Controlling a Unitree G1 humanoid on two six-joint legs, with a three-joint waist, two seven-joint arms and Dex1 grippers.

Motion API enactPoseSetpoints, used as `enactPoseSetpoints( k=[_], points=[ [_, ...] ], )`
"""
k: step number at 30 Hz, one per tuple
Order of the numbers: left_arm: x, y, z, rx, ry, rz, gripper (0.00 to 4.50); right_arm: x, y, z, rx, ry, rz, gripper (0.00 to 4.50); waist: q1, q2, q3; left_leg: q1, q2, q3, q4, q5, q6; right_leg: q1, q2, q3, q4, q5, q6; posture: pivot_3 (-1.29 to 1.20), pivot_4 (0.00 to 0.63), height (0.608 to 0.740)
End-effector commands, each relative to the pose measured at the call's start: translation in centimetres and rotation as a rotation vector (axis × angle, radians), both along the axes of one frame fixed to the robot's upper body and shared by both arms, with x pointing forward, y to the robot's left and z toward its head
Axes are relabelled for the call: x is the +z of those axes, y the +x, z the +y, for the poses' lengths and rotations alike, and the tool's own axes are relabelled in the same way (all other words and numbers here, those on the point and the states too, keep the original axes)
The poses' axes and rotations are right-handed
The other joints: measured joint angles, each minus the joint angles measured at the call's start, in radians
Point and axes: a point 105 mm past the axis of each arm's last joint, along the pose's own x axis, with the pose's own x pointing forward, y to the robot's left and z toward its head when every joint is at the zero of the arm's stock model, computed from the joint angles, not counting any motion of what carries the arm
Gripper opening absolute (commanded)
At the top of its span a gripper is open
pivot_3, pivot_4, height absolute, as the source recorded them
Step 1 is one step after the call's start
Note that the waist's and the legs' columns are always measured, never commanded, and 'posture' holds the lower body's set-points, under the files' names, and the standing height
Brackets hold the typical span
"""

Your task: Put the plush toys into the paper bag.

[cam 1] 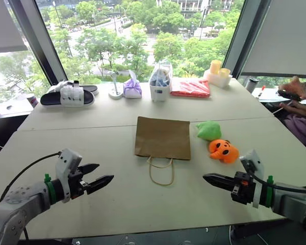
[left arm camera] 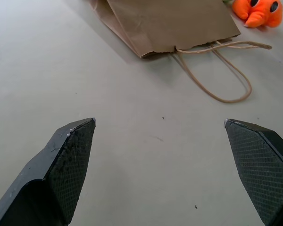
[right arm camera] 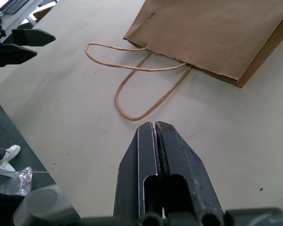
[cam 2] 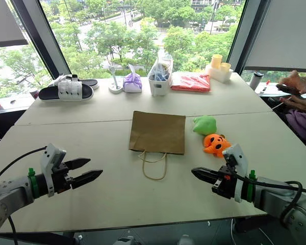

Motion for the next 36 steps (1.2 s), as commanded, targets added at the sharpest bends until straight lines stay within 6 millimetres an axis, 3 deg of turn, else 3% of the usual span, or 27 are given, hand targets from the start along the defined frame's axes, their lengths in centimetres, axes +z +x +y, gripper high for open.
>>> enactPoseSetpoints(
  k=[1, 13, 18, 21, 24, 30, 36],
  points=[
    [0.8, 0.2, 0.1, 0.009, -0.008, -0.053, 4.50, 0.4, -0.2, 0.0, 0.011, -0.005, -0.029, 0.03, 0.000, 0.000, 0.000, 0.000, 0.000, 0.000, 0.000, 0.000, 0.000, 0.000, 0.000, 0.000, 0.000, 0.000, 0.000, 0.00, 0.150, 0.740],
    [1.3, 1.3, 0.3, -0.016, 0.025, -0.089, 4.50, 0.1, 0.7, 1.5, 0.015, 0.026, -0.060, 0.03, -0.001, 0.000, 0.000, 0.000, 0.000, 0.000, 0.000, 0.000, 0.000, 0.000, 0.000, 0.000, 0.000, 0.000, 0.000, 0.00, 0.150, 0.740],
    [1.7, 1.9, 0.5, -0.037, 0.075, -0.141, 4.50, 0.1, 1.3, 1.2, 0.003, 0.026, -0.063, 0.03, 0.000, 0.000, 0.000, 0.000, 0.000, 0.000, 0.000, 0.000, 0.000, 0.000, 0.000, 0.000, 0.000, 0.000, 0.000, 0.00, 0.150, 0.740],
    [2.7, 2.7, 0.1, -0.136, 0.163, -0.223, 4.50, 0.4, 1.8, 0.9, -0.011, 0.018, -0.070, 0.03, 0.001, 0.000, 0.000, 0.000, 0.000, 0.000, 0.000, 0.000, 0.000, 0.000, 0.000, 0.000, 0.000, 0.000, 0.000, 0.00, 0.150, 0.740],
    [2.4, 3.1, -2.5, -0.413, 0.283, -0.305, 4.50, 0.5, 2.2, 0.8, -0.052, 0.052, -0.076, 0.03, 0.003, 0.000, 0.000, 0.000, -0.001, 0.001, 0.000, 0.000, 0.000, 0.000, 0.000, 0.000, 0.000, 0.000, 0.000, 0.00, 0.150, 0.740],
    [2.9, 7.5, -10.0, -0.708, 0.382, -0.557, 4.50, -0.2, 2.4, 1.3, -0.076, 0.052, -0.069, 0.03, 0.007, -0.001, 0.000, -0.001, -0.002, 0.001, 0.001, 0.000, 0.000, 0.001, 0.000, -0.001, -0.002, 0.001, 0.001, 0.00, 0.150, 0.740],
    [0.7, 7.0, -14.5, -0.963, 0.343, -0.567, 4.50, -0.4, 2.2, 1.5, -0.122, 0.057, -0.085, 0.03, -0.011, -0.001, 0.000, -0.001, -0.001, 0.002, -0.002, -0.001, 0.002, -0.002, 0.000, 0.000, -0.003, 0.003, 0.004, 0.00, 0.150, 0.740]
  ],
)
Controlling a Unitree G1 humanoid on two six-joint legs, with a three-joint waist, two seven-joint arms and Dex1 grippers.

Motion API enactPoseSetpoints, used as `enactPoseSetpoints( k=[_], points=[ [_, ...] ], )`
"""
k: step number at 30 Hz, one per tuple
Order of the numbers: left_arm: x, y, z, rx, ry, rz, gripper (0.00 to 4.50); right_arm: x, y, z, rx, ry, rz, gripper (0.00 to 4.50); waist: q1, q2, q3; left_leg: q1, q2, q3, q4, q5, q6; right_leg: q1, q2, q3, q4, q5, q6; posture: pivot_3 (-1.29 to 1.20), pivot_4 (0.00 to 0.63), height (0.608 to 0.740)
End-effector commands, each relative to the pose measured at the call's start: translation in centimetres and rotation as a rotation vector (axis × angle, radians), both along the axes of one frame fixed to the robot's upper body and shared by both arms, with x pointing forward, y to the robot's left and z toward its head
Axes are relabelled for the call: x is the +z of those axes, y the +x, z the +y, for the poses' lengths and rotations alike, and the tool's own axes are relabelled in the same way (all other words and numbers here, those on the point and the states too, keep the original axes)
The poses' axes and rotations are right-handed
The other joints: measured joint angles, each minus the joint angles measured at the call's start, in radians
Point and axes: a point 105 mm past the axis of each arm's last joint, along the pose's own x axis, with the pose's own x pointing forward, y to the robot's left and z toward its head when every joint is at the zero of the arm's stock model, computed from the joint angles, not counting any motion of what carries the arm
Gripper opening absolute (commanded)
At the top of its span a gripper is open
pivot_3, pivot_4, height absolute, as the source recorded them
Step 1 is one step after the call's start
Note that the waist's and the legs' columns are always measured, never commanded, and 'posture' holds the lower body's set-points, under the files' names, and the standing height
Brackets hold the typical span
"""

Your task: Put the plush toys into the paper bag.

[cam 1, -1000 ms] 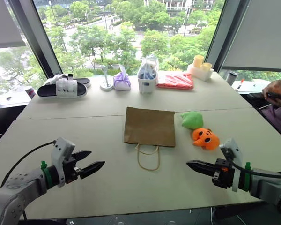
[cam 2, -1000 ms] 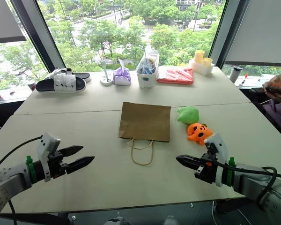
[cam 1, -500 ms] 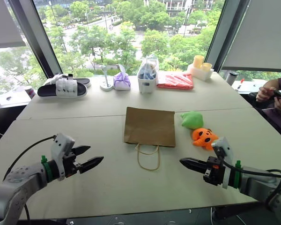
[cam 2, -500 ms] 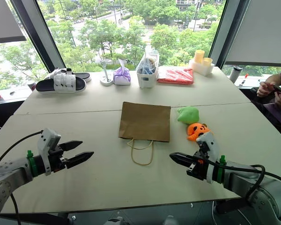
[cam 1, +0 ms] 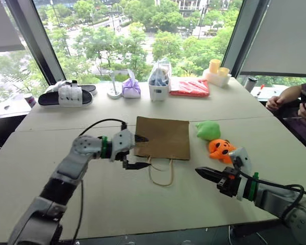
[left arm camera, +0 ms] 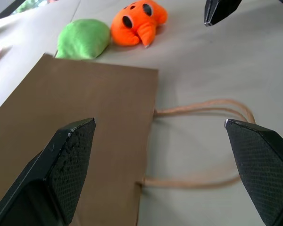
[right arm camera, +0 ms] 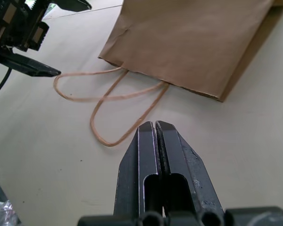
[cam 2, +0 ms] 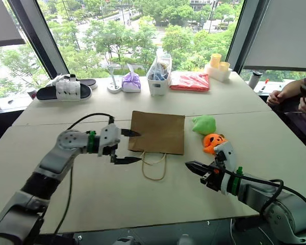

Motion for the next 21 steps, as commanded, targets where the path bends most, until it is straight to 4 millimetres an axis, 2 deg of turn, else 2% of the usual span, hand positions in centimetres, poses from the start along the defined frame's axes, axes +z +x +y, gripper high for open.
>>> enactPoseSetpoints(
  k=[1, 4, 8, 10, 12, 16, 20, 21],
  points=[
    [-1.6, -0.8, -0.8, -0.132, 0.082, -0.006, 4.50, 0.8, -0.3, 0.5, -0.011, -0.003, -0.062, 0.03, -0.001, 0.000, 0.000, 0.000, 0.000, 0.000, 0.000, 0.000, 0.000, 0.000, 0.000, 0.000, 0.000, 0.000, 0.000, 0.00, 0.150, 0.740],
    [-1.9, -0.5, -0.6, -0.153, 0.111, -0.021, 4.50, 0.7, -0.6, 0.5, -0.031, -0.004, -0.068, 0.03, 0.001, 0.000, 0.000, 0.000, 0.000, 0.001, 0.000, 0.000, 0.000, 0.000, 0.000, 0.000, 0.001, 0.000, 0.000, 0.00, 0.150, 0.740],
    [0.4, 0.3, -0.4, -0.113, 0.029, -0.018, 4.50, 0.7, -1.1, 0.2, -0.050, 0.000, -0.070, 0.03, 0.010, 0.000, 0.000, 0.000, 0.000, 0.000, 0.002, 0.000, 0.000, 0.000, 0.000, 0.000, 0.003, 0.000, 0.000, 0.00, 0.150, 0.740],
    [1.6, 0.0, -0.3, -0.108, -0.012, -0.001, 4.50, 0.5, -0.9, 0.1, -0.064, 0.002, -0.068, 0.03, 0.009, -0.001, 0.000, 0.000, 0.000, 0.000, 0.004, 0.000, 0.000, 0.001, 0.000, 0.000, 0.003, 0.000, 0.000, 0.00, 0.150, 0.740],
    [1.8, -0.4, -0.2, -0.110, -0.017, 0.007, 4.50, 0.5, -0.7, 0.2, -0.068, 0.009, -0.069, 0.03, 0.008, 0.000, 0.000, 0.000, 0.000, -0.001, 0.004, 0.000, 0.000, 0.001, 0.000, 0.000, 0.003, 0.000, 0.000, 0.00, 0.150, 0.740],
    [0.2, -1.2, -0.6, -0.131, 0.041, -0.015, 4.50, 0.2, 0.1, 0.7, -0.056, 0.021, -0.064, 0.03, 0.006, 0.000, 0.000, 0.000, 0.000, -0.001, 0.004, 0.000, 0.000, 0.001, 0.000, 0.000, 0.004, 0.000, 0.001, 0.00, 0.150, 0.740],
    [-1.0, -1.1, -1.3, -0.116, 0.035, 0.001, 4.50, 0.0, 0.6, 1.4, -0.045, 0.034, -0.069, 0.03, 0.009, 0.000, 0.000, 0.001, 0.000, -0.001, 0.004, 0.000, 0.000, 0.001, 0.001, 0.000, 0.005, 0.000, 0.000, 0.00, 0.150, 0.740],
    [-1.4, -0.8, -1.2, -0.109, 0.045, -0.009, 4.25, 0.0, 0.7, 1.6, -0.045, 0.037, -0.075, 0.01, 0.010, 0.000, 0.000, 0.001, 0.000, -0.001, 0.004, 0.000, 0.000, 0.001, 0.001, 0.000, 0.005, 0.000, 0.001, 0.00, 0.150, 0.740]
  ],
)
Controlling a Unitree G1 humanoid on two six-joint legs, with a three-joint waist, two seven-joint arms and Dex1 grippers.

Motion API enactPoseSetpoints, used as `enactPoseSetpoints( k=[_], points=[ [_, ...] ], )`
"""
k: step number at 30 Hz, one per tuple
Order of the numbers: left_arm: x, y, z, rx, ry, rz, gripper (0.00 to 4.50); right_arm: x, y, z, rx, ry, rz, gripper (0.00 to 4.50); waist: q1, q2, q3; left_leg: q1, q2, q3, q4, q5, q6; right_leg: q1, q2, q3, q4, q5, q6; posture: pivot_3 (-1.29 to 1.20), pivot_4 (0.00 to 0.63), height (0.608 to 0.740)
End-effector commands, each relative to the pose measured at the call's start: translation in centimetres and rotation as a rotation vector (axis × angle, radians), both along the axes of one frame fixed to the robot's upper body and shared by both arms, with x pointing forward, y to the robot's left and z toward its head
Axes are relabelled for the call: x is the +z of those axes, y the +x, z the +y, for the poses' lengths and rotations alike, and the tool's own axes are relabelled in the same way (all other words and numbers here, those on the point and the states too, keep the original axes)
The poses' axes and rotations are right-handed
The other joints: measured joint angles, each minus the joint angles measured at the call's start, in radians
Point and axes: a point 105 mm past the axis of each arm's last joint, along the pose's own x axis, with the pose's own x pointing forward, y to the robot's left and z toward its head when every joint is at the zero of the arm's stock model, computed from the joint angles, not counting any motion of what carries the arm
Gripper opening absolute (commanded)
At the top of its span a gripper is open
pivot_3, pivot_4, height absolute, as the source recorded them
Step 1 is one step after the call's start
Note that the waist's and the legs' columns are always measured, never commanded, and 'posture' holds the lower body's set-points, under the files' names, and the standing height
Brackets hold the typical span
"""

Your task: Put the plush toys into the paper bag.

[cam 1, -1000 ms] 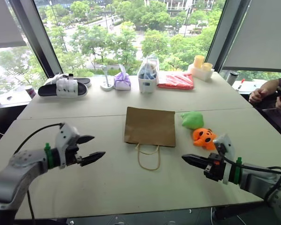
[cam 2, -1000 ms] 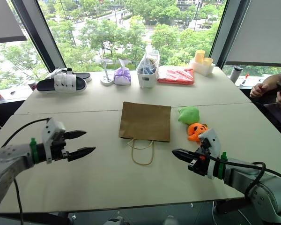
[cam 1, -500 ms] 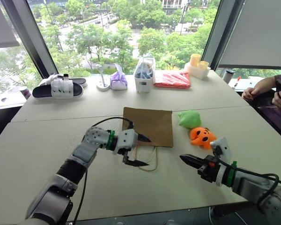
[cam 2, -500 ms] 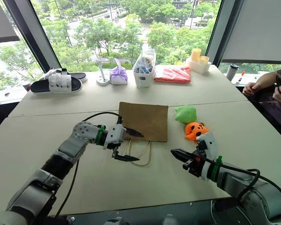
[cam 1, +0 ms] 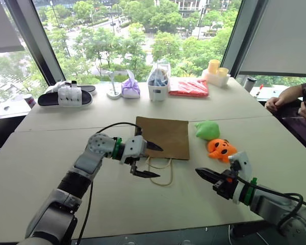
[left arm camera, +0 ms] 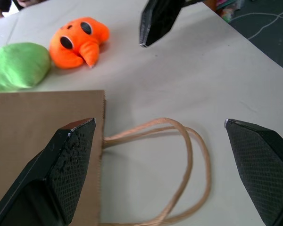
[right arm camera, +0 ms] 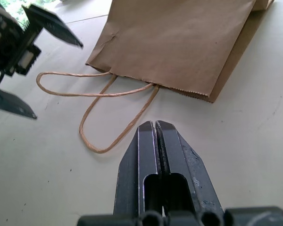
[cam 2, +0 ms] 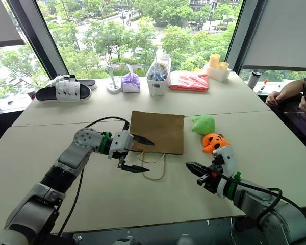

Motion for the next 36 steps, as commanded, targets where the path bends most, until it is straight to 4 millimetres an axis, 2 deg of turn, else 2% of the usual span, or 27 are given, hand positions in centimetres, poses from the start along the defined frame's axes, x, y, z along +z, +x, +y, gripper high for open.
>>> enactPoseSetpoints(
  k=[1, 2, 4, 9, 10, 13, 16, 17, 19, 25, 31, 36],
  points=[
    [-0.3, 0.6, -0.2, 0.027, -0.006, -0.037, 3.96, 0.7, 0.3, 0.8, 0.011, 0.020, -0.052, 0.00, 0.000, 0.000, 0.000, 0.000, 0.000, 0.000, 0.000, 0.000, 0.000, 0.000, 0.000, 0.000, 0.000, 0.000, 0.000, 0.00, 0.150, 0.740],
    [-0.1, 1.2, -0.5, 0.062, -0.046, -0.008, 3.67, 0.8, 0.3, 1.0, 0.012, 0.034, -0.060, 0.00, 0.000, 0.000, 0.000, 0.000, 0.000, 0.000, 0.000, 0.000, 0.000, 0.000, 0.000, 0.000, 0.000, 0.000, 0.000, 0.00, 0.150, 0.740],
    [0.5, 2.0, -1.1, 0.107, -0.101, 0.027, 2.71, 0.5, 0.4, 1.4, 0.009, 0.045, -0.058, 0.00, 0.002, 0.000, 0.000, 0.000, 0.000, 0.000, 0.000, 0.000, 0.000, 0.000, 0.000, 0.000, 0.000, 0.000, 0.000, 0.00, 0.150, 0.740],
    [0.7, 2.7, -1.3, 0.120, -0.085, -0.016, 0.27, 0.4, -0.3, 2.9, 0.025, 0.072, -0.048, 0.00, -0.003, 0.000, 0.000, 0.000, 0.000, -0.001, 0.000, 0.000, 0.000, -0.001, 0.000, 0.000, 0.001, 0.000, 0.000, 0.00, 0.150, 0.740],
    [0.6, 2.7, -1.1, 0.123, -0.075, -0.023, 0.02, 0.2, -0.4, 3.0, 0.024, 0.073, -0.044, 0.00, -0.003, 0.000, 0.000, 0.000, 0.000, -0.001, 0.000, 0.000, 0.000, -0.001, 0.000, 0.000, 0.001, 0.000, 0.000, 0.00, 0.150, 0.740],
    [1.4, 3.2, -0.8, 0.182, -0.129, 0.025, 0.02, 0.0, -1.0, 3.3, 0.027, 0.079, -0.035, 0.00, -0.003, 0.000, 0.000, 0.000, 0.000, -0.001, 0.000, 0.000, 0.000, -0.001, 0.000, 0.000, 0.001, 0.000, 0.000, 0.00, 0.150, 0.740],
    [5.4, 4.4, -0.9, 0.272, -0.306, 0.136, 0.02, 1.0, -0.6, 4.3, 0.027, 0.098, -0.083, 0.00, -0.003, 0.000, 0.000, 0.000, 0.000, -0.001, 0.000, 0.000, 0.000, -0.001, 0.000, 0.000, 0.001, 0.000, 0.000, 0.00, 0.150, 0.740],
    [7.1, 4.4, -1.1, 0.283, -0.376, 0.185, 0.02, 1.5, -0.1, 5.0, 0.018, 0.102, -0.112, 0.00, -0.005, 0.000, 0.000, 0.000, 0.000, -0.001, 0.000, 0.000, 0.000, -0.001, 0.000, 0.000, 0.001, 0.000, 0.000, 0.00, 0.150, 0.740],
    [9.0, 3.9, -1.6, 0.273, -0.435, 0.230, 0.02, 1.7, 0.4, 5.9, 0.004, 0.103, -0.134, 0.00, -0.005, -0.001, 0.000, 0.000, 0.000, -0.003, 0.001, 0.000, 0.000, -0.001, 0.000, -0.001, 0.002, 0.000, 0.000, 0.00, 0.150, 0.740],
    [10.7, 3.0, -2.5, 0.246, -0.428, 0.171, 0.02, 1.5, 1.3, 7.3, 0.010, 0.067, -0.161, 0.00, -0.008, 0.001, 0.000, 0.000, -0.001, -0.002, 0.000, 0.000, -0.001, -0.001, 0.000, 0.000, 0.001, 0.000, 0.000, 0.00, 0.150, 0.740],
    [11.0, 3.1, -3.1, 0.257, -0.466, 0.231, 0.02, 1.4, 5.6, 6.6, -0.115, -0.052, -0.233, 0.00, -0.022, 0.001, 0.000, 0.000, -0.001, -0.002, 0.000, 0.002, -0.003, -0.001, 0.000, -0.001, 0.002, 0.000, 0.000, 0.00, 0.150, 0.740],
    [11.6, 3.3, -3.4, 0.266, -0.480, 0.234, 0.02, 1.4, 7.1, 6.8, -0.112, -0.059, -0.236, 0.00, -0.026, 0.001, 0.000, 0.000, -0.001, -0.002, -0.001, 0.002, -0.003, -0.002, 0.000, 0.000, 0.002, 0.000, 0.000, 0.00, 0.150, 0.740]
  ],
)
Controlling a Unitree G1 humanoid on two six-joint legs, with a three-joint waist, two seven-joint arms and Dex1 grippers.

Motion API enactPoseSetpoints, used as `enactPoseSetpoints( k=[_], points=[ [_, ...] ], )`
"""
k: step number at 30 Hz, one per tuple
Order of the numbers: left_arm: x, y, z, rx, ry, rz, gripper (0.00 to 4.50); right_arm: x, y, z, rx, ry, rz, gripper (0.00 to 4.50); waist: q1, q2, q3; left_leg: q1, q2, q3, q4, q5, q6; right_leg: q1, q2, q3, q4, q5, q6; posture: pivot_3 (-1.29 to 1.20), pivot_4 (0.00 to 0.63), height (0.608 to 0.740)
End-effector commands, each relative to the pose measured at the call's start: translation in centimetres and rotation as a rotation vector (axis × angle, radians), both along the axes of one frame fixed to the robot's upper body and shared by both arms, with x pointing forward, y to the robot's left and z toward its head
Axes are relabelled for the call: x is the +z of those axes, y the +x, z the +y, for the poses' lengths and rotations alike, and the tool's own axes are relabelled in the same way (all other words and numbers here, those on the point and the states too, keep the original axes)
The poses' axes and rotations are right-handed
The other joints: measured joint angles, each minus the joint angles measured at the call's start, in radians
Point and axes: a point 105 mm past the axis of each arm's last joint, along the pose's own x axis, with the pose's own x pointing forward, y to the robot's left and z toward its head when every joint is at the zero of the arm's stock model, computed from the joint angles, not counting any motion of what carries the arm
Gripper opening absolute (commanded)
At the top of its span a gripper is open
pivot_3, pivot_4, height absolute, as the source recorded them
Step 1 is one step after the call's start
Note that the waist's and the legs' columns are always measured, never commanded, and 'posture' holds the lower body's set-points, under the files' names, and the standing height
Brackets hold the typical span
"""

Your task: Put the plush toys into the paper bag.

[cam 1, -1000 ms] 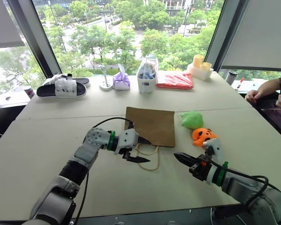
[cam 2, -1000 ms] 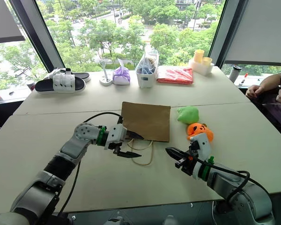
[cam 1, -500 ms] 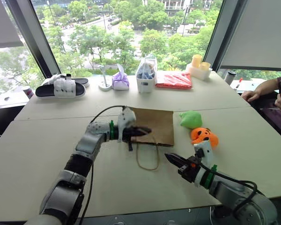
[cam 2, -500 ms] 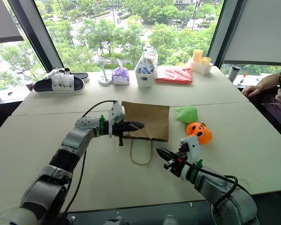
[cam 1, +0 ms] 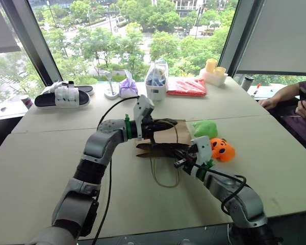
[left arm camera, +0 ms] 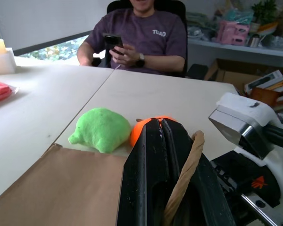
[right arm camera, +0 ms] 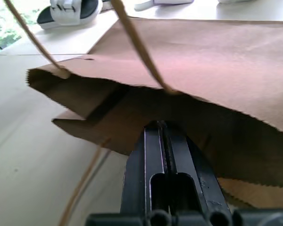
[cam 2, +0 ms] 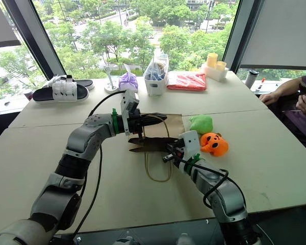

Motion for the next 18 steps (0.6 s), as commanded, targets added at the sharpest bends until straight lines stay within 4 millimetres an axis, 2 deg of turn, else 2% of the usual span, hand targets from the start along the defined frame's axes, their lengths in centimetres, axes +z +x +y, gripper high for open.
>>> enactPoseSetpoints(
  k=[1, 4, 8, 12, 18],
  points=[
    [2.8, -0.1, -0.5, -0.004, -0.060, -0.046, 0.02, 1.0, 1.3, 0.8, 0.016, 0.004, -0.039, 0.00, -0.001, 0.000, 0.000, 0.000, 0.000, 0.000, 0.000, 0.000, 0.000, 0.000, 0.000, 0.000, 0.000, 0.000, 0.000, 0.00, 0.150, 0.740],
    [4.2, 0.7, -0.6, 0.042, -0.141, 0.009, 0.02, -0.7, 2.6, 2.2, 0.031, -0.119, -0.018, 0.00, 0.000, 0.000, 0.000, 0.000, 0.000, 0.000, 0.000, 0.001, -0.001, 0.000, 0.000, 0.000, 0.000, 0.000, 0.000, 0.00, 0.150, 0.740],
    [5.6, 1.3, -0.6, 0.098, -0.212, 0.034, 0.02, -1.2, 4.5, 2.7, -0.010, -0.214, -0.031, 0.00, -0.006, 0.000, 0.000, 0.000, 0.000, 0.000, 0.000, 0.001, -0.001, 0.000, 0.000, 0.000, 0.000, 0.000, 0.000, 0.00, 0.150, 0.740],
    [6.6, 0.3, -0.5, 0.081, -0.234, 0.025, 0.02, -2.9, 4.8, 2.8, 0.010, -0.349, -0.009, 0.00, -0.004, 0.000, 0.000, -0.001, 0.000, 0.000, -0.001, 0.004, -0.007, -0.001, 0.000, 0.000, 0.000, 0.000, 0.000, 0.00, 0.150, 0.740],
    [7.1, -2.1, 0.1, -0.018, -0.214, -0.007, 0.02, -4.0, 4.1, 3.4, 0.052, -0.367, 0.025, 0.00, -0.006, 0.000, 0.000, 0.000, 0.000, 0.000, -0.001, 0.004, -0.007, -0.001, 0.000, 0.000, 0.000, 0.000, 0.000, 0.00, 0.150, 0.740]
  ],
)
